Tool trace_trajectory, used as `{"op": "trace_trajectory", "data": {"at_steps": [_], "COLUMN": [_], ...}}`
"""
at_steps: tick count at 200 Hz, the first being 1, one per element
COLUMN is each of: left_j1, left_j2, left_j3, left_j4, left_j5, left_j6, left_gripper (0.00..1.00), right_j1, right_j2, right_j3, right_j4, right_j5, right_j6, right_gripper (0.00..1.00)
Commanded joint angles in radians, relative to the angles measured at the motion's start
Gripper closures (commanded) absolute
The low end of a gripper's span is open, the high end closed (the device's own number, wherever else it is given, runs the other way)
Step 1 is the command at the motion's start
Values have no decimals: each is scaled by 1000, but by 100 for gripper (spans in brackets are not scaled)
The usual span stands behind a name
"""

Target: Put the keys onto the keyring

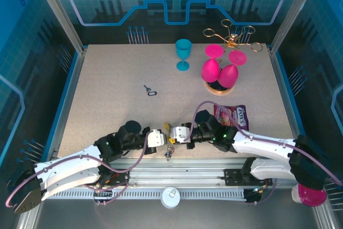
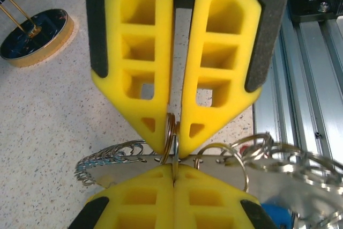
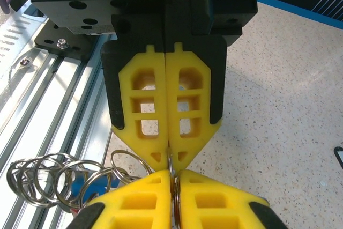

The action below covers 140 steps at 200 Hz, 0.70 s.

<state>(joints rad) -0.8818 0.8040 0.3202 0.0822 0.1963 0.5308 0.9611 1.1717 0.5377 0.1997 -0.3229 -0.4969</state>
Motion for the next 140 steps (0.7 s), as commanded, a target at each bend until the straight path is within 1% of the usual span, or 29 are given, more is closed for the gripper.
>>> {"op": "trace_trajectory", "data": {"at_steps": [1, 17, 41, 65, 78, 84, 90, 97, 108, 119, 140], "left_j1": [-5, -5, -5, -5, -5, -5, -5, -5, -5, -5, -5], "left_j2": [-10, -9, -11, -21, -27, -31, -37, -48, -69, -96, -158], "left_j3": [-11, -12, -10, -9, -10, -10, -10, -12, -18, -27, -49], "left_j4": [90, 94, 84, 73, 66, 59, 55, 53, 54, 64, 86], "left_j5": [41, 43, 39, 15, -13, -28, -47, -74, -114, -146, -224], "left_j6": [20, 22, 27, 32, 31, 32, 32, 27, 18, 6, -27], "left_gripper": [100, 100, 100, 100, 74, 67, 63, 60, 59, 57, 56], "right_j1": [4, 4, 4, 2, 5, 9, 16, 25, 34, 42, 47], "right_j2": [14, 17, 14, -4, -21, -32, -44, -58, -75, -89, -101], "right_j3": [-5, -7, -6, -11, -17, -23, -33, -47, -69, -90, -122], "right_j4": [39, 40, 34, 22, 23, 30, 41, 55, 65, 112, 149], "right_j5": [-40, -39, -36, -22, -3, 13, 37, 66, 106, 143, 167], "right_j6": [9, 9, 6, -8, -27, -42, -62, -86, -124, -167, -241], "right_gripper": [85, 86, 100, 100, 100, 100, 100, 100, 100, 100, 100]}}
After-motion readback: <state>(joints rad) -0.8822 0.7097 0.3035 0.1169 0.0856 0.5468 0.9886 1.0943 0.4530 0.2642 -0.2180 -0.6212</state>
